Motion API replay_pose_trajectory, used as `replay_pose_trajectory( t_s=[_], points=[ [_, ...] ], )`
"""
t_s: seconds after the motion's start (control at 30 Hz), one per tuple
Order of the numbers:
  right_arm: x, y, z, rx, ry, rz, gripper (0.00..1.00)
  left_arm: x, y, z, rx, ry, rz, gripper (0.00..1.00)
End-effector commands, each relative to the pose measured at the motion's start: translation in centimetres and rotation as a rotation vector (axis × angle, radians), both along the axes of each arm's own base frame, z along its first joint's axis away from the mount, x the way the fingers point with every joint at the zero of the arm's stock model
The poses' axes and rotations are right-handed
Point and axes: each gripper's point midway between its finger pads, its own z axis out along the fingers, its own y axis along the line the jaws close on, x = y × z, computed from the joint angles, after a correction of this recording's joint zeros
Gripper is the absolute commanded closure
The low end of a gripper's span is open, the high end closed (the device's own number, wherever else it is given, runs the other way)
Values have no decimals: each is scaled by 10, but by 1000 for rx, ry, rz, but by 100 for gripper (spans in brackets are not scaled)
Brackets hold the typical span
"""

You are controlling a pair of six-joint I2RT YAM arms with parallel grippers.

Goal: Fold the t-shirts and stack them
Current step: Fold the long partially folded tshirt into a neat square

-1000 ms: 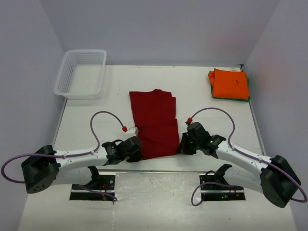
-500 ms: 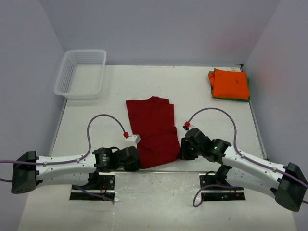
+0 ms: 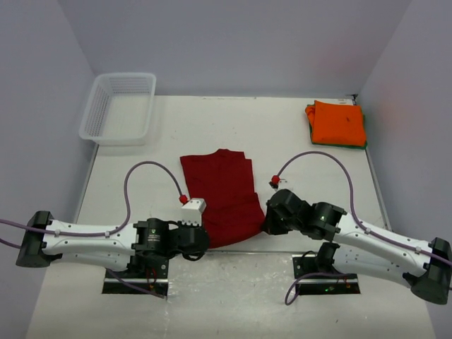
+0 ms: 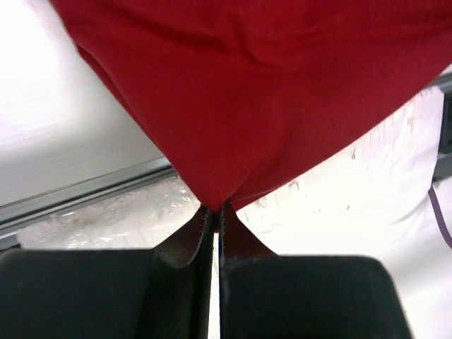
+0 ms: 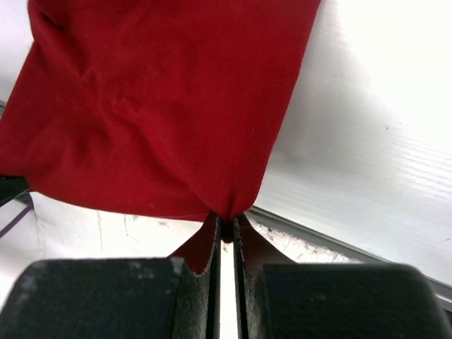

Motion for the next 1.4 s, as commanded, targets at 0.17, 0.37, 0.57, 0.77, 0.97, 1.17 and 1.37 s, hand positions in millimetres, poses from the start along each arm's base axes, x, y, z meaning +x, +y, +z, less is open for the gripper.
replay_pose_trajectory(
  t_s=[0.17, 0.37, 0.57, 0.77, 0.97, 1.17, 1.37],
  points=[
    [45, 12, 60, -45, -171, -40, 100, 60, 18, 66, 20, -186, 168, 100],
    [91, 38, 90, -82, -223, -5, 100, 114, 28, 106, 47, -275, 211, 100],
    [139, 52, 109, -90, -242, 11, 100, 169, 39, 107, 116, -291, 210, 100],
    [175, 59, 111, -99, -227, 33, 100, 211, 51, 100, 153, -293, 225, 100],
    [215, 70, 97, -103, -178, 60, 100, 257, 69, 92, 181, -286, 257, 100],
    [253, 81, 70, -91, -98, 87, 100, 302, 81, 74, 211, -247, 290, 100],
    [297, 91, 39, -86, -22, 118, 86, 366, 82, 37, 228, -213, 275, 79]
  ],
)
